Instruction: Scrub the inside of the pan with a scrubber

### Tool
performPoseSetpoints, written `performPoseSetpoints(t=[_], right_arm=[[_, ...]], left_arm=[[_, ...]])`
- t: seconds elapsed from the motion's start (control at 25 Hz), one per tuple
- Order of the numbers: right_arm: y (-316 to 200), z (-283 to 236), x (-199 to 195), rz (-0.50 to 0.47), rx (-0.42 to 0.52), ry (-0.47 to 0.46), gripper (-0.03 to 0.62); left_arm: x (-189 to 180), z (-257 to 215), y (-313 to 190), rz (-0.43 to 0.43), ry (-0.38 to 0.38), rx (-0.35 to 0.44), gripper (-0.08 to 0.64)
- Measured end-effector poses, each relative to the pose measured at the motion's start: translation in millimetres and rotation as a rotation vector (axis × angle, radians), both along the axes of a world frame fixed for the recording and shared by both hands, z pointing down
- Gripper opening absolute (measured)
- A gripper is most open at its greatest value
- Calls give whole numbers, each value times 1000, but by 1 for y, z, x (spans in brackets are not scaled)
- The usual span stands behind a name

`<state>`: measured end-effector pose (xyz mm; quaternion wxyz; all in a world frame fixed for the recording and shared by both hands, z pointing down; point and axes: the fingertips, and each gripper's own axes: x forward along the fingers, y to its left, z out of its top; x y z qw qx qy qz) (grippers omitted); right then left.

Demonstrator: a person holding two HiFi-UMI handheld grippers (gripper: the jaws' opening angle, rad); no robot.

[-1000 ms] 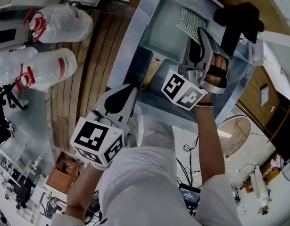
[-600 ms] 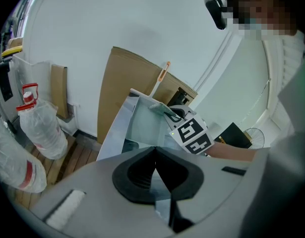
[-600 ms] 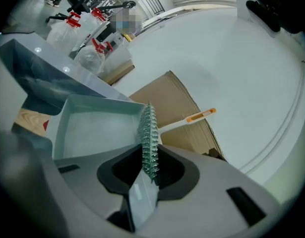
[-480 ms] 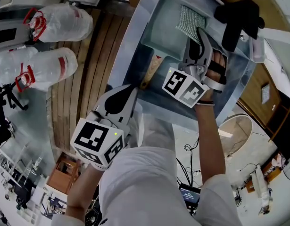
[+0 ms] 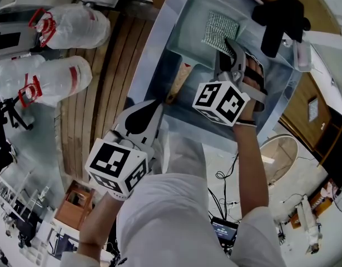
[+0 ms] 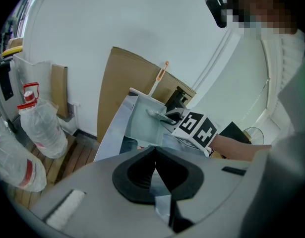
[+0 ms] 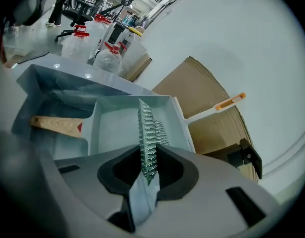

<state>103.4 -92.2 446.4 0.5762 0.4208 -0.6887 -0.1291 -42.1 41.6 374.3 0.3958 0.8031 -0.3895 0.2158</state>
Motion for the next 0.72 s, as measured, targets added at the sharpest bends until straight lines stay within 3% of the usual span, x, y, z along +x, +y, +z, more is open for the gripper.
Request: performPoseSetpoints(t=[0.44, 0.72], right_arm=[[42, 26, -19, -46, -217, -44, 66], [62, 27, -28, -29, -381, -136, 66]], left_arm=[[-6, -1, 1, -12, -7, 14, 5], [-5, -4, 1, -11, -8, 18, 5]])
